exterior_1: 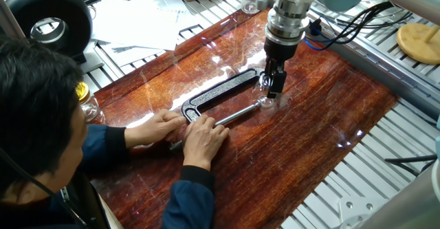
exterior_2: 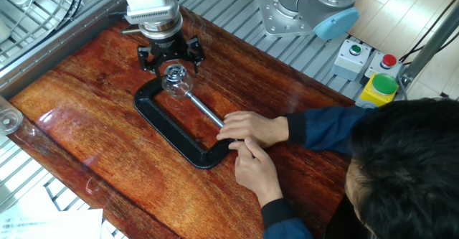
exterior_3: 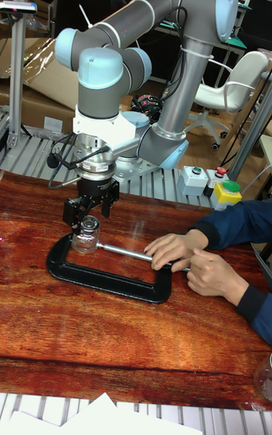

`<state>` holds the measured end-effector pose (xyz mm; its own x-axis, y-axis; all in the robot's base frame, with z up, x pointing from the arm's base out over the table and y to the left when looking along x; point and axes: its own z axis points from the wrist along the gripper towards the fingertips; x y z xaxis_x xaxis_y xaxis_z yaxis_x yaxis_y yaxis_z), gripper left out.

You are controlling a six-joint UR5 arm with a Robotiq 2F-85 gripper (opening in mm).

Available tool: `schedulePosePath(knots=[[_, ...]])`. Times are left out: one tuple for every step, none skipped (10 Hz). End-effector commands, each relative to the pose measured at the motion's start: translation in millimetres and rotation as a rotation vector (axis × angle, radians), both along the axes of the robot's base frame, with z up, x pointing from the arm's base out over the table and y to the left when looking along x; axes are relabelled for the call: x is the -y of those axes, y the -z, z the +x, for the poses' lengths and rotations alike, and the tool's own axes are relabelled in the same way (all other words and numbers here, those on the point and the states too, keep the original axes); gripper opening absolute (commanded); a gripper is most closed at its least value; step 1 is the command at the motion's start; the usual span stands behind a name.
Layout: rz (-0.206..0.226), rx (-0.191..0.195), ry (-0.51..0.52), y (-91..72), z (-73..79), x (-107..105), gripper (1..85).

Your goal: Screw the lid onto the jar

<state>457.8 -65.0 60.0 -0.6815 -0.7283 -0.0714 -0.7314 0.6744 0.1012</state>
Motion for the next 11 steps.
schedulePosePath(knots=[[0.011,0.007,-0.003,-1.3,1.6,-1.9,83.7],[0.007,0.01,-0.016,-1.5,2.8,-1.8,83.7],[0.009,0.004,-0.019,-2.1,2.3,-3.5,83.7],[0.007,0.001,-0.021,-2.5,2.2,-4.2,83.7],[-0.006,0.001,-0.033,-2.6,2.9,-2.0,83.7],[-0.009,0.003,-0.048,-3.3,4.6,-3.3,83.7],[-0.001,-0.012,-0.051,-5.2,3.2,-8.5,83.7],[-0.005,-0.019,-0.058,-7.3,4.6,-10.3,83.7],[-0.009,-0.024,-0.074,-9.2,6.2,-12.8,83.3],[-0.019,-0.018,-0.104,-10.7,9.6,-14.3,82.7],[-0.003,-0.017,-0.114,-12.5,10.7,-21.6,82.0]])
